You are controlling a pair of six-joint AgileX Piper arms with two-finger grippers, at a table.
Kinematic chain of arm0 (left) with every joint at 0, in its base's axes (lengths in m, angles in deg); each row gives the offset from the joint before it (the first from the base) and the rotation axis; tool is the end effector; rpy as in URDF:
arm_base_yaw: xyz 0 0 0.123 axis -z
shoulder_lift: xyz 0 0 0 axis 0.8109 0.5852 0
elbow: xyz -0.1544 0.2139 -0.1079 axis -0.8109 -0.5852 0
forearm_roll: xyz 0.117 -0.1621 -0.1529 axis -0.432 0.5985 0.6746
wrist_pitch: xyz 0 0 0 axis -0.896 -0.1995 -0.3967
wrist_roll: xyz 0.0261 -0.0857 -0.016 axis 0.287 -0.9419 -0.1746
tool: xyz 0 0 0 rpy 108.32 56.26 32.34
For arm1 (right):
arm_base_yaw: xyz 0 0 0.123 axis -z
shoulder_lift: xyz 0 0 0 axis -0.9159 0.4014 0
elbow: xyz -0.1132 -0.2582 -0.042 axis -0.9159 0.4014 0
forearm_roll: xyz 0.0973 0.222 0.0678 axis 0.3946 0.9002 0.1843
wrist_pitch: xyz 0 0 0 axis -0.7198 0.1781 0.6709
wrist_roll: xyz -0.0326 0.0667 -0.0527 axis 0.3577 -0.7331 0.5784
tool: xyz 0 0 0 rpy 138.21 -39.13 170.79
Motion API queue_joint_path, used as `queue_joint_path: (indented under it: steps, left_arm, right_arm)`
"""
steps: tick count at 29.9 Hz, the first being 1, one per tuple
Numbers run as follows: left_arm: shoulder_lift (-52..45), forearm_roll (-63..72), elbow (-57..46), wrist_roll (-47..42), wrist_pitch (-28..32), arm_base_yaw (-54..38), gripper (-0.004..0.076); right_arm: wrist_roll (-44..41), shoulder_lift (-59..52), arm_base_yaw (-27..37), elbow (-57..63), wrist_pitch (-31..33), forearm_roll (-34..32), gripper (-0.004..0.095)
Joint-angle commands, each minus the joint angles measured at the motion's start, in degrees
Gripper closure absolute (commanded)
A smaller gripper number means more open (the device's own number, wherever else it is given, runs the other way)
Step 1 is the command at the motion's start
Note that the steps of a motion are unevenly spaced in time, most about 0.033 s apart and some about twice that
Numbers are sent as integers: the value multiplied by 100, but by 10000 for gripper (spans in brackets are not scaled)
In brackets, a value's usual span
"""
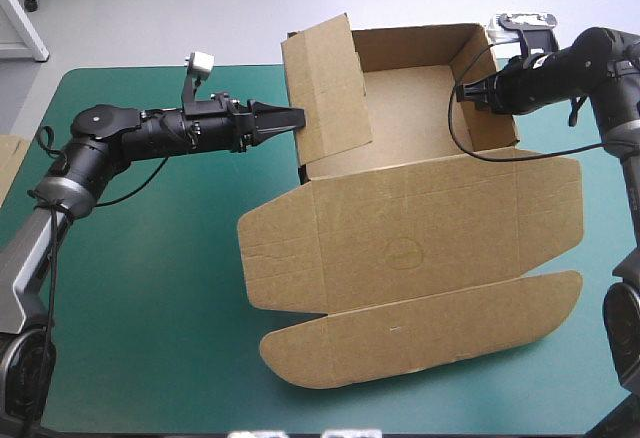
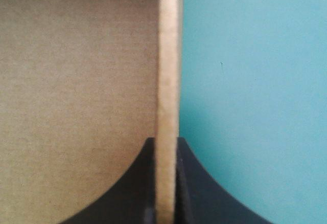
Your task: Fold the box
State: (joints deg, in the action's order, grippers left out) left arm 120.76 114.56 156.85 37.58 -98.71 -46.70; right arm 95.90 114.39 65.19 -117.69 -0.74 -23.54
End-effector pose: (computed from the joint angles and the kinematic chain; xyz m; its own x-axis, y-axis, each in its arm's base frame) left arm 0.3212 -0.1228 0.3834 -0.7157 -0.1260 -0.6869 0.6159 0.3500 -0.7058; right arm 0.3717 0.0350 0.4125 -0.7542 -0.0486 -0.6548 -0.2414 0.9480 0.2076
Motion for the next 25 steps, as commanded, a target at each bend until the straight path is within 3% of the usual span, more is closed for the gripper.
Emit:
queue_joint_path:
  steps: [1,7,12,25]
  left_arm:
    - [-178,-870,634,-575,297,336,239]
    - [-27,-1874,1280,-1213,460,695,240]
    - [219,-3248,1971,-2252,261,929,240]
    - [762,-5668,3085,-3587,117,1860,241]
  right_arm:
    - [-38,-272,36,-173,-199,240,908]
    - [-53,-272,36,-173,-134,160,908]
    - [-124,-272,36,-173,-123,104,908]
    - [-292,-272,36,-173,-97,151,908]
